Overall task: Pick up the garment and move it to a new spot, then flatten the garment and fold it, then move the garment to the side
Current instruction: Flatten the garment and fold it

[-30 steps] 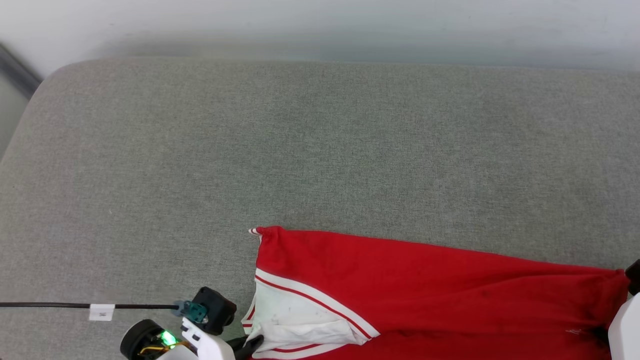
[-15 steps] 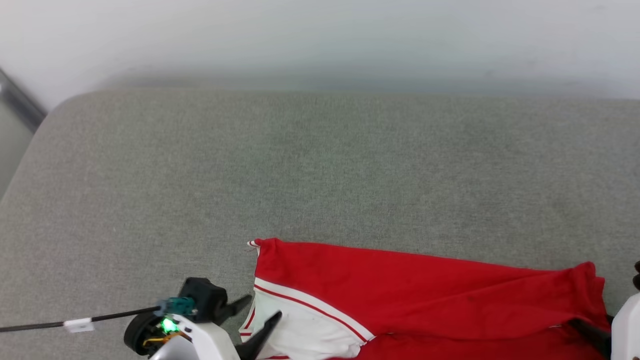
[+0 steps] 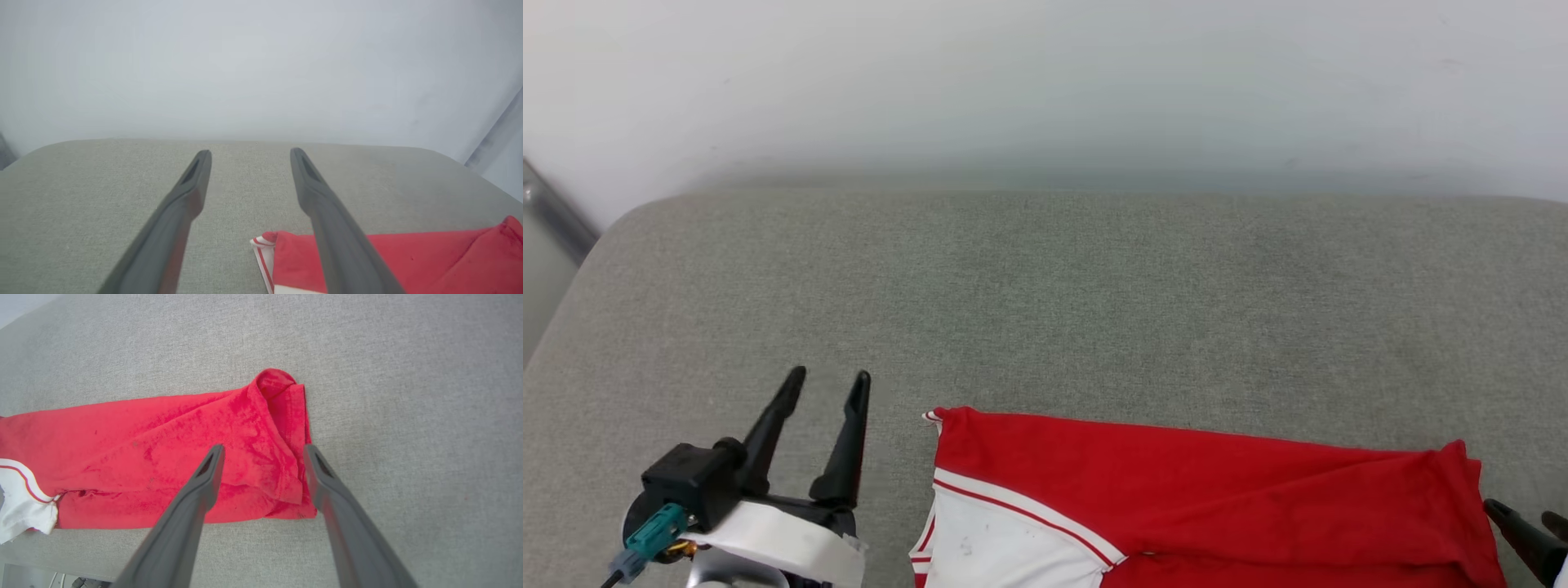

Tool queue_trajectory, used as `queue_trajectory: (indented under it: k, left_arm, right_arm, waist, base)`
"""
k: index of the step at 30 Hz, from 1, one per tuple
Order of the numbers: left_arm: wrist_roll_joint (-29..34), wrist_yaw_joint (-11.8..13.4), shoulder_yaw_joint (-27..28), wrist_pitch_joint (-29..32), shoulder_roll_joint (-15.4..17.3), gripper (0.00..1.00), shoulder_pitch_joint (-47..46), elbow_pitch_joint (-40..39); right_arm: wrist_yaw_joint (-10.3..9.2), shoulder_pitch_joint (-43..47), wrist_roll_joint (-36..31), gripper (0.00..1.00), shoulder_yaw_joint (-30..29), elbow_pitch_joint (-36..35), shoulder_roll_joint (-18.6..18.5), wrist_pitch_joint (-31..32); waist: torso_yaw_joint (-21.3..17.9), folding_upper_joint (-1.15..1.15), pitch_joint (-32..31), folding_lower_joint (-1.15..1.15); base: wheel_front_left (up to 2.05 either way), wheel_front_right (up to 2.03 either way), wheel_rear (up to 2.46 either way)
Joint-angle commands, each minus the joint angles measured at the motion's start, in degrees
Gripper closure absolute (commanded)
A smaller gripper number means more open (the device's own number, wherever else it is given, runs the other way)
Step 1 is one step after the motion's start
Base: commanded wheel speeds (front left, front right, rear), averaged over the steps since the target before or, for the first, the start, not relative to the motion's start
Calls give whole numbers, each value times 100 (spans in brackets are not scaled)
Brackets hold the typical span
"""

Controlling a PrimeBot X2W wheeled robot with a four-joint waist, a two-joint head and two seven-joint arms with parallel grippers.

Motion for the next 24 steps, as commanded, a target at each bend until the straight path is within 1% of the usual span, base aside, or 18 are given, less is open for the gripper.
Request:
queue_trajectory:
  k: [1,2,4,8,12,15,20,24]
  left_arm:
    - [151,40,146,-54,-94,0,92,-34]
    - [238,45,284,-74,-192,0,135,-53]
    - [602,-10,671,-86,-436,0,176,-226]
    - [1466,-298,1281,-83,-862,0,426,-448]
    - [2145,-587,1725,-79,-1262,0,622,-570]
    - [2465,-827,1937,-80,-1502,0,709,-504]
    - [2778,-1247,2218,-81,-1849,0,638,-392]
    - [2977,-1500,2375,-80,-2076,0,567,-271]
  right_arm:
    - [-2,40,-106,0,-103,35,154,-51]
    - [-2,13,-156,0,-184,79,285,-77]
    - [-2,-94,-246,0,-377,185,546,-167]
    - [-2,-232,-506,0,-718,527,879,-462]
    - [-2,-387,-671,0,-948,1030,1006,-832]
    - [-2,-477,-769,0,-1075,1441,1086,-1039]
    - [-2,-537,-599,0,-983,2036,1134,-977]
    - [9,-470,-267,0,-592,2315,1251,-778]
  waist:
    - [18,0,25,1]
    - [30,0,46,1]
    - [60,0,112,1]
    - [150,0,284,1]
    - [223,0,473,1]
    - [293,0,586,1]
    - [394,0,731,1]
    - [431,0,787,1]
  base:
    - [0,0,0]
    - [0,0,0]
    - [0,0,0]
    - [0,0,0]
    - [0,0,0]
    - [0,0,0]
    - [0,0,0]
    - [0,0,0]
